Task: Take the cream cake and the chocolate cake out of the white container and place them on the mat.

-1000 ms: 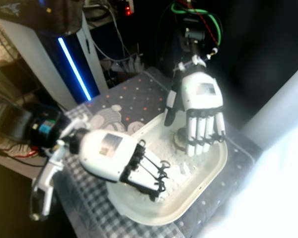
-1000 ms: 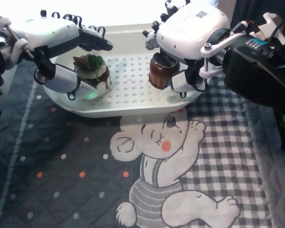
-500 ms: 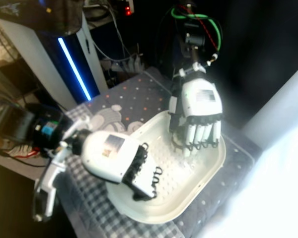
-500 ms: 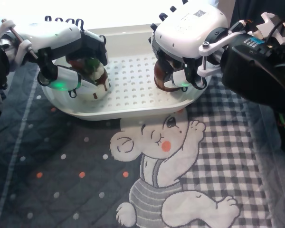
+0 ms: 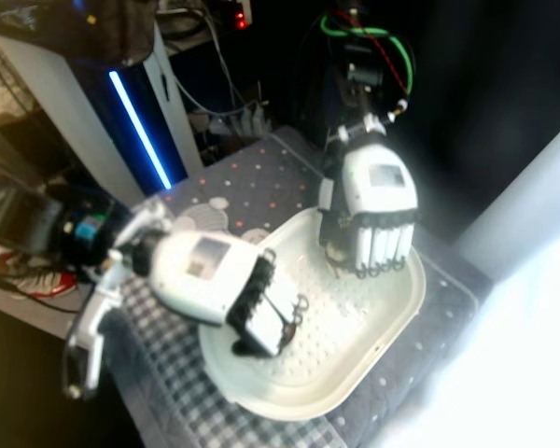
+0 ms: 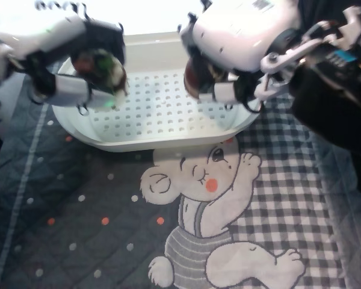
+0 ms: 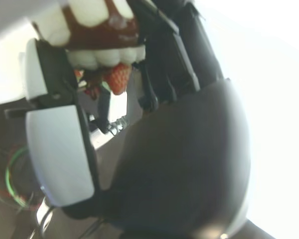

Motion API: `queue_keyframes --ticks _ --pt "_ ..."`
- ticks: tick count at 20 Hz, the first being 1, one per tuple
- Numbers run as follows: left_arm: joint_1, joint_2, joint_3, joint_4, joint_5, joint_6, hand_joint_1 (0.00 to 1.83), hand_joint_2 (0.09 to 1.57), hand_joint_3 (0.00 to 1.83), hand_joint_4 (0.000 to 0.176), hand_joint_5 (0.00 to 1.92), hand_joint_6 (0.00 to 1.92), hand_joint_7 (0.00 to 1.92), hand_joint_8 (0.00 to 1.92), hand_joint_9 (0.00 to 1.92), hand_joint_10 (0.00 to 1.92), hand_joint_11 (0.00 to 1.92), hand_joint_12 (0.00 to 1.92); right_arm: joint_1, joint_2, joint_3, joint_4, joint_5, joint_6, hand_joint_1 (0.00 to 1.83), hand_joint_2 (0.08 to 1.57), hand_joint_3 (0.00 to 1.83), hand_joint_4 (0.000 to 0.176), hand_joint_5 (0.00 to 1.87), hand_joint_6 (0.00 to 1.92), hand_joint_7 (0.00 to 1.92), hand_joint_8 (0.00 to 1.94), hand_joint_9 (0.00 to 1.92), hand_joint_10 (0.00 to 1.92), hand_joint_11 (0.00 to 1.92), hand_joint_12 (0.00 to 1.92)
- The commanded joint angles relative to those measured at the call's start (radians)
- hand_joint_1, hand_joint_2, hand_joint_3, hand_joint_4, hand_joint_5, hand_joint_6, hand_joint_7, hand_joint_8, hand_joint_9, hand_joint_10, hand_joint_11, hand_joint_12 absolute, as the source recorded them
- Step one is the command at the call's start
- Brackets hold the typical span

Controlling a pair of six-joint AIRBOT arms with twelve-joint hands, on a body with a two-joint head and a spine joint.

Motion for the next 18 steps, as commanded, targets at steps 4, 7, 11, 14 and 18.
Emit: queue_keyframes --ticks 4,7,11,14,18 --pt "0.008 0.096 -0.115 0.083 -0.294 -0.025 1.34 1.22 0.00 0.000 0.65 1.37 0.81 1.21 0.78 1.44 0.57 1.46 0.018 0.122 -0.136 -0.088 0.308 -0.008 1.23 1.20 0.00 0.000 0.82 0.99 0.87 1.44 0.93 1.44 0.81 1.79" --pt "0.059 0.161 -0.191 0.097 -0.369 -0.025 1.35 1.21 0.00 0.000 0.68 1.32 0.80 1.21 0.82 1.42 0.65 1.45 0.015 0.167 -0.205 -0.106 0.363 -0.008 1.23 1.21 0.00 0.000 0.80 0.99 0.83 1.54 0.84 1.70 0.74 1.92" --pt "0.139 0.230 -0.272 0.098 -0.459 -0.025 1.35 1.20 0.00 0.000 0.70 1.30 0.82 1.19 0.83 1.37 0.67 1.35 -0.004 0.195 -0.263 -0.139 0.382 -0.008 1.24 1.15 0.00 0.000 0.93 0.95 0.95 1.26 0.83 1.48 0.79 1.81" --pt "0.188 0.259 -0.335 0.119 -0.506 -0.025 1.15 1.24 0.00 0.000 0.67 1.38 0.82 1.31 0.91 0.75 0.72 1.31 -0.131 0.255 -0.351 -0.150 0.508 -0.008 1.28 1.10 0.00 0.000 0.94 0.95 1.14 0.93 0.81 1.40 0.61 1.71" --pt "0.267 0.313 -0.432 0.135 -0.573 -0.025 1.34 1.22 0.00 0.000 0.64 1.34 0.74 1.26 0.86 1.39 0.76 1.28 -0.231 0.299 -0.443 -0.150 0.578 -0.008 1.27 1.13 0.00 0.000 0.94 0.80 0.99 1.29 0.72 1.52 0.48 1.84"
